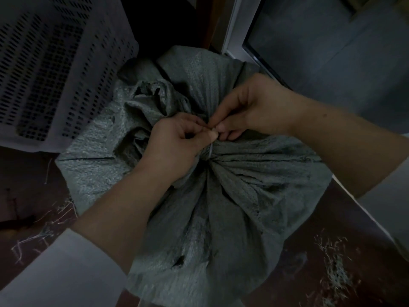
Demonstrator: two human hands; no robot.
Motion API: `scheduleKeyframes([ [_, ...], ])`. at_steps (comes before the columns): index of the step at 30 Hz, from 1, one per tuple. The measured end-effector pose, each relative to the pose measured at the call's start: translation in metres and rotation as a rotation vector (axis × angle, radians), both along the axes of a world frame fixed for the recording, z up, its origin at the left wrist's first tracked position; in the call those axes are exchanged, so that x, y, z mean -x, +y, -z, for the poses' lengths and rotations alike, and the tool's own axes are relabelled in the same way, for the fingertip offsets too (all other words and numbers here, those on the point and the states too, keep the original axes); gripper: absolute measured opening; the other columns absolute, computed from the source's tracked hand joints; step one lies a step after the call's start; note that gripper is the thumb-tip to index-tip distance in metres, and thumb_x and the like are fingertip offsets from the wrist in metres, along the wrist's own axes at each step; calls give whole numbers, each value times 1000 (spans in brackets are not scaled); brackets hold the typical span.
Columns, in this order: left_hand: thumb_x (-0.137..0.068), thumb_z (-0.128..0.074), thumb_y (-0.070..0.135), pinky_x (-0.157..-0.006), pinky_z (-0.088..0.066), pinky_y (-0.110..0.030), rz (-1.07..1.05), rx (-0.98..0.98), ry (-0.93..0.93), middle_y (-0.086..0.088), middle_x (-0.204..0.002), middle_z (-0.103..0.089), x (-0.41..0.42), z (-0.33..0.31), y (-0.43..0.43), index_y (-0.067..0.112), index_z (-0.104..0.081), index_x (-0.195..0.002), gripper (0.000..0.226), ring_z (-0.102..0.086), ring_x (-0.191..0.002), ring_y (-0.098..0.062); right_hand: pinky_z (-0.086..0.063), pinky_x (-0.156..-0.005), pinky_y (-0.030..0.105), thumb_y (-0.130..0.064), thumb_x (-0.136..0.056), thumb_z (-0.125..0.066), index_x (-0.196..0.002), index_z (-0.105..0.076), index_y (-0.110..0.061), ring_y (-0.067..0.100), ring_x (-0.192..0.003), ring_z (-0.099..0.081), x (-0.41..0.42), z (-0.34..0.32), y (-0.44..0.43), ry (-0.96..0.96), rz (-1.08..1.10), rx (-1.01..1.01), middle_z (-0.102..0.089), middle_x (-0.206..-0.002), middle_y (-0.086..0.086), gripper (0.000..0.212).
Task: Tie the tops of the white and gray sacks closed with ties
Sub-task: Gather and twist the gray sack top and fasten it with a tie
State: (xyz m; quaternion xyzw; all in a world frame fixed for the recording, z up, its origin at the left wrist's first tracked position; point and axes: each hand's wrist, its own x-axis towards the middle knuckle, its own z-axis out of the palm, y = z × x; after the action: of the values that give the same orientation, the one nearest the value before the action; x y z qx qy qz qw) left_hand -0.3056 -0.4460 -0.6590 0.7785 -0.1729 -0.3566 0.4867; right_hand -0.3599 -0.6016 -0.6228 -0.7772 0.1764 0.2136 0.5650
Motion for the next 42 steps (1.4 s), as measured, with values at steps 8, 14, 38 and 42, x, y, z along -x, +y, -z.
scheduleKeyframes([
  [8,-81,-68,13,-68,-38,3,22,14,-66,12,-84,-55,1,4,-2,13,-71,-81,3,-52,-67,13,-59,-64,23,5,-79,-66,-78,-67,-5,5,-59,-66,-1,1,2,33,66,31,-66,-70,2,10],
  [14,-81,-68,15,-69,-36,5,53,4,-113,14,-84,-54,2,6,0,14,-71,-80,3,-51,-69,16,-59,-65,25,3,-82,-64,-86,-67,4,16,-66,-66,0,-1,7,27,11,117,-67,-79,14,5],
  [38,-83,-57,37,-89,-51,-37,451,-7,-670,-1,-108,-68,-3,9,24,14,-70,-106,35,-64,-98,-19,-58,-60,24,4,-85,-58,-68,-60,-12,5,-51,-62,5,0,12,30,170,153,-62,-67,5,23],
  [42,-84,-56,34,-84,-53,-43,473,-15,-719,-5,-105,-70,-1,15,23,11,-71,-102,33,-66,-94,-24,-58,-63,24,4,-84,-58,-72,-61,-14,5,-57,-63,5,-6,11,29,119,157,-62,-72,3,22],
])
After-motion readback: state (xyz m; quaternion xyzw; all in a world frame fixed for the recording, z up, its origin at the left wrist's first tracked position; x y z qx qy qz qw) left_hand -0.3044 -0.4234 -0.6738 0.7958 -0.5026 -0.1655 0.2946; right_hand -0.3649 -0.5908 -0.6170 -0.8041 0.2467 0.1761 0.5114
